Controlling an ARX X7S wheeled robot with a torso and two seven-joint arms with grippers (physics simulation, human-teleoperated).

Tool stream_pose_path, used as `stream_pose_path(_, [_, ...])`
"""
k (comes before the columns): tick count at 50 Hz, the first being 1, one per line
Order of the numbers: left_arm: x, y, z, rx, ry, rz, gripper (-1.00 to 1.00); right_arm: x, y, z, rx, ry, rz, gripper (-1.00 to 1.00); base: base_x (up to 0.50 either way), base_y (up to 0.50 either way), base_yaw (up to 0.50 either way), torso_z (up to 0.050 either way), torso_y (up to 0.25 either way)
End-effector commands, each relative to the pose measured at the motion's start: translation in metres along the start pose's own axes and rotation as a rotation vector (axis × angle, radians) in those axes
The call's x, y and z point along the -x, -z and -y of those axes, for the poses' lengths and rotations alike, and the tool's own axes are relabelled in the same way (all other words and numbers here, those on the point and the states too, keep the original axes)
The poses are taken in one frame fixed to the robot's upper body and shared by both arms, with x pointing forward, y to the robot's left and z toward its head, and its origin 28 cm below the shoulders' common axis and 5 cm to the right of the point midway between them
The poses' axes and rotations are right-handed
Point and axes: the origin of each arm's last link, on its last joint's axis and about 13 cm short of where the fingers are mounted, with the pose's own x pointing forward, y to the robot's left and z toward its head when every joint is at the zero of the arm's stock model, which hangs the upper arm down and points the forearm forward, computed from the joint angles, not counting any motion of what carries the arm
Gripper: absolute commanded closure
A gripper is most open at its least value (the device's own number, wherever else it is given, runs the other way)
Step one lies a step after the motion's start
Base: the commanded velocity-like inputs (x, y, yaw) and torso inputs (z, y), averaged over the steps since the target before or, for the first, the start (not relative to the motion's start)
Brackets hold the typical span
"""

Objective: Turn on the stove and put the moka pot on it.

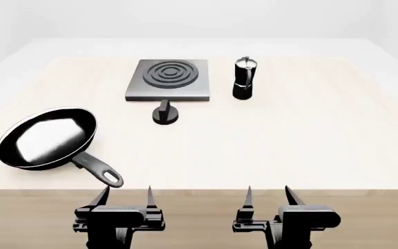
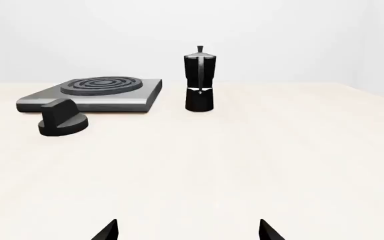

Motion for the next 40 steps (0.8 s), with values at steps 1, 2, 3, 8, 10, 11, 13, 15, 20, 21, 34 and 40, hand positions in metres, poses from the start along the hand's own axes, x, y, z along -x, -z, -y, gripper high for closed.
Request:
stream_pose_path(1, [0.0, 0.0, 0.001, -0.01, 0.011, 0.002, -1.0, -0.001, 0.001, -0.001, 0.014, 0.0, -0.003, -1.0, 0.0, 0.0, 0.0, 0.0, 0.0])
stream_pose_path(2, [0.0, 0.0, 0.001, -0.013, 0.015, 0.0, -1.0, -0.002, 0.002, -0.001, 0.013, 0.007, -0.007, -1.0, 0.0, 0.0, 0.0, 0.0, 0.0])
stream_pose_path(3, [0.0, 0.0, 0.001, -0.01, 0.016, 0.002, -1.0, -0.002, 0.002, -0.001, 0.025, 0.009, -0.01, -1.0, 0.0, 0.0, 0.0, 0.0, 0.0])
stream_pose_path(8, [0.0, 0.002, 0.001, -0.014, 0.026, -0.005, -1.0, 0.0, 0.0, 0.0, 0.028, 0.017, -0.007, -1.0, 0.0, 0.0, 0.0, 0.0, 0.0])
stream_pose_path(10, [0.001, 0.002, 0.002, -0.008, 0.031, -0.022, -1.0, -0.001, 0.001, 0.001, 0.029, 0.023, -0.007, -1.0, 0.0, 0.0, 0.0, 0.0, 0.0])
stream_pose_path(11, [0.001, 0.002, 0.002, -0.008, 0.031, -0.022, -1.0, -0.001, 0.001, 0.001, 0.029, 0.023, -0.007, -1.0, 0.0, 0.0, 0.0, 0.0, 0.0])
stream_pose_path(13, [0.0, 0.001, 0.001, -0.011, 0.015, -0.004, -1.0, 0.0, 0.0, 0.001, 0.035, 0.023, -0.005, -1.0, 0.0, 0.0, 0.0, 0.0, 0.0])
stream_pose_path(15, [-0.001, 0.001, 0.0, -0.013, 0.007, -0.005, -1.0, -0.001, 0.0, 0.001, 0.043, 0.028, -0.002, -1.0, 0.0, 0.0, 0.0, 0.0, 0.0])
stream_pose_path(20, [0.002, -0.007, 0.0, -0.046, 0.017, 0.029, -1.0, 0.001, -0.005, 0.002, 0.053, 0.035, 0.013, -1.0, 0.0, 0.0, 0.0, 0.0, 0.0])
stream_pose_path(21, [0.003, -0.01, 0.0, -0.018, 0.043, 0.038, -1.0, 0.001, -0.008, 0.002, 0.054, 0.037, 0.022, -1.0, 0.0, 0.0, 0.0, 0.0, 0.0])
stream_pose_path(34, [0.017, -0.063, 0.0, -0.017, 0.066, 0.174, -1.0, 0.008, -0.071, -0.003, 0.058, 0.032, 0.198, -1.0, 0.0, 0.0, 0.0, 0.0, 0.0])
stream_pose_path(40, [0.023, -0.074, 0.0, -0.021, 0.071, 0.221, -1.0, 0.013, -0.094, -0.004, 0.057, 0.041, 0.266, -1.0, 0.0, 0.0, 0.0, 0.0, 0.0])
